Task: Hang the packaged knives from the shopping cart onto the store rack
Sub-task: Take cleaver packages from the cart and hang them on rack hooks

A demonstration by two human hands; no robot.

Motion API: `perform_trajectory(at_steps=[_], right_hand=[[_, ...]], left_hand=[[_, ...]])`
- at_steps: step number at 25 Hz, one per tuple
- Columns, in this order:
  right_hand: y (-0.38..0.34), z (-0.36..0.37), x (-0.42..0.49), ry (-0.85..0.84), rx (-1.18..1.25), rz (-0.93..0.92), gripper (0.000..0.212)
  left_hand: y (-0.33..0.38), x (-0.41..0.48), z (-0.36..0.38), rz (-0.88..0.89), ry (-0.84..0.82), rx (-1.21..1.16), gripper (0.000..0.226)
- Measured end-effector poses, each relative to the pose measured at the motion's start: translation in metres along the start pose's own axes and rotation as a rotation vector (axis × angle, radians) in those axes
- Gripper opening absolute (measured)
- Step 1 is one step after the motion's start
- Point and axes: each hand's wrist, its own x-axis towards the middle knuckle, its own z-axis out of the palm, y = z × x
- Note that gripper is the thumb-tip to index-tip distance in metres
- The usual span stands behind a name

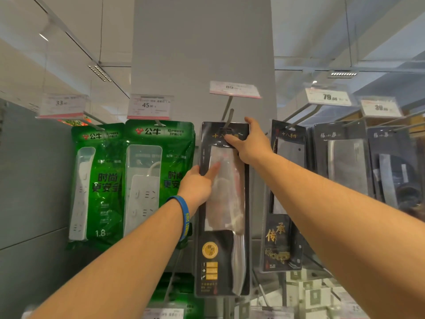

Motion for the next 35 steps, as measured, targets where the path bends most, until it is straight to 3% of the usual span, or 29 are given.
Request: perform_trajectory(at_steps=[6,9,11,13,20,23,25,28,31,35], right_hand=[[0.005,0.003,-0.013,0.024,0.045,0.040,0.078],[0.006,0.006,-0.019,0.082,-0.001,0.055,0.070],[0.009,0.007,-0.027,0.090,-0.032,0.086,0.065],[0.016,0.009,-0.043,0.064,-0.046,0.119,0.068],[0.066,0.016,-0.134,-0.004,-0.142,0.133,0.085],[0.088,0.002,-0.175,-0.028,-0.083,0.183,0.071],[0.094,-0.016,-0.208,-0.021,0.054,0.183,0.042],[0.108,-0.057,-0.290,-0.092,0.299,0.172,0.005],[0.140,-0.112,-0.406,-0.126,0.353,0.278,0.009],[0.182,-0.206,-0.558,-0.032,0.223,0.678,0.008]], left_hand=[[-0.017,-0.004,0.002,-0.033,0.011,-0.031,0.047],[-0.013,-0.011,0.000,-0.054,0.006,-0.039,0.061],[-0.010,-0.015,0.000,-0.045,0.026,-0.059,0.057],[-0.008,-0.021,-0.001,-0.040,0.048,-0.059,0.045],[-0.054,-0.085,-0.001,-0.011,0.079,-0.031,0.064],[-0.078,-0.125,-0.008,0.147,0.147,0.215,0.082],[-0.083,-0.159,-0.013,0.255,0.190,0.225,0.060],[-0.085,-0.233,-0.001,0.115,-0.067,-0.081,0.008],[-0.115,-0.324,0.036,-0.099,-0.405,-0.158,0.007],[-0.154,-0.446,0.122,-0.380,-0.754,-0.122,0.010]])
